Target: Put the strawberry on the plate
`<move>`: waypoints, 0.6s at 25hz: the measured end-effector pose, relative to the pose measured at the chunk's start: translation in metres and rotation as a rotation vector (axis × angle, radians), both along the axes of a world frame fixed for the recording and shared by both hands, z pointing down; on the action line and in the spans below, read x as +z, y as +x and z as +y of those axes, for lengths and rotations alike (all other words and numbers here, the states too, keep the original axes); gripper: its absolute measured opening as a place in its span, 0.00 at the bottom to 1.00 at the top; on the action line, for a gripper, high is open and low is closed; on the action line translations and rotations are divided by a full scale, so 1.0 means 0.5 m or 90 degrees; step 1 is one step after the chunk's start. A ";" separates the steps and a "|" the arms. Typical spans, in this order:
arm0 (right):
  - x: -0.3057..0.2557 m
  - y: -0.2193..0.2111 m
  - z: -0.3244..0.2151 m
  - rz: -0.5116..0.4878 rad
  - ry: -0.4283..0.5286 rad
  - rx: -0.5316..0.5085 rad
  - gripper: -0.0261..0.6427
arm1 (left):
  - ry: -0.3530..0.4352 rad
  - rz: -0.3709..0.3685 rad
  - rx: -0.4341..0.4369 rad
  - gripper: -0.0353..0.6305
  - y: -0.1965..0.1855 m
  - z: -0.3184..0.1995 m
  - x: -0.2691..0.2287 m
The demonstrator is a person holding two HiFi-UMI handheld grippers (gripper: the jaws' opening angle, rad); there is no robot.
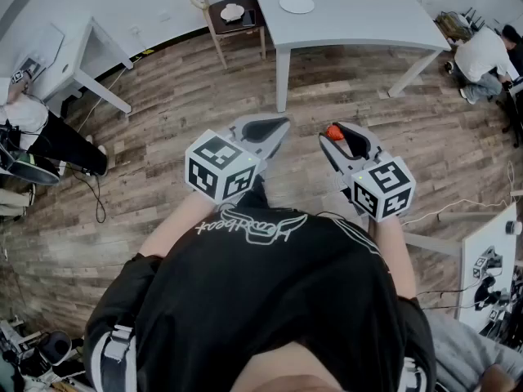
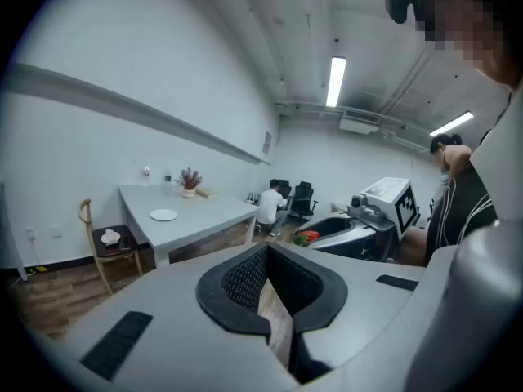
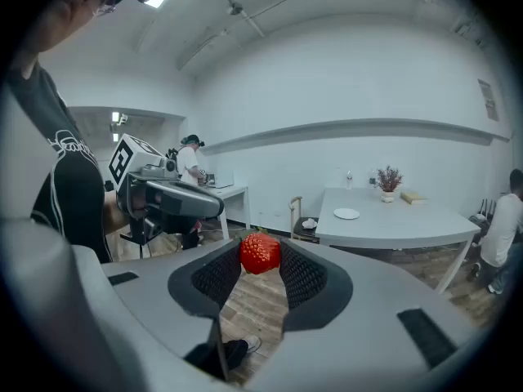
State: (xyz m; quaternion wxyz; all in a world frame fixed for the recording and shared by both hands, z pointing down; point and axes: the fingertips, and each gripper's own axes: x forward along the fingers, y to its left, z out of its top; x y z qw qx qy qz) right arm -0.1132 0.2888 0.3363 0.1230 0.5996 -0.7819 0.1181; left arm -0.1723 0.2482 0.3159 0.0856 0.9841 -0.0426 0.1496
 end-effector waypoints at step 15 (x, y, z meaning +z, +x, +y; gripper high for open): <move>0.005 0.014 0.010 -0.009 -0.002 0.005 0.24 | -0.024 -0.008 -0.001 0.06 0.014 0.013 0.019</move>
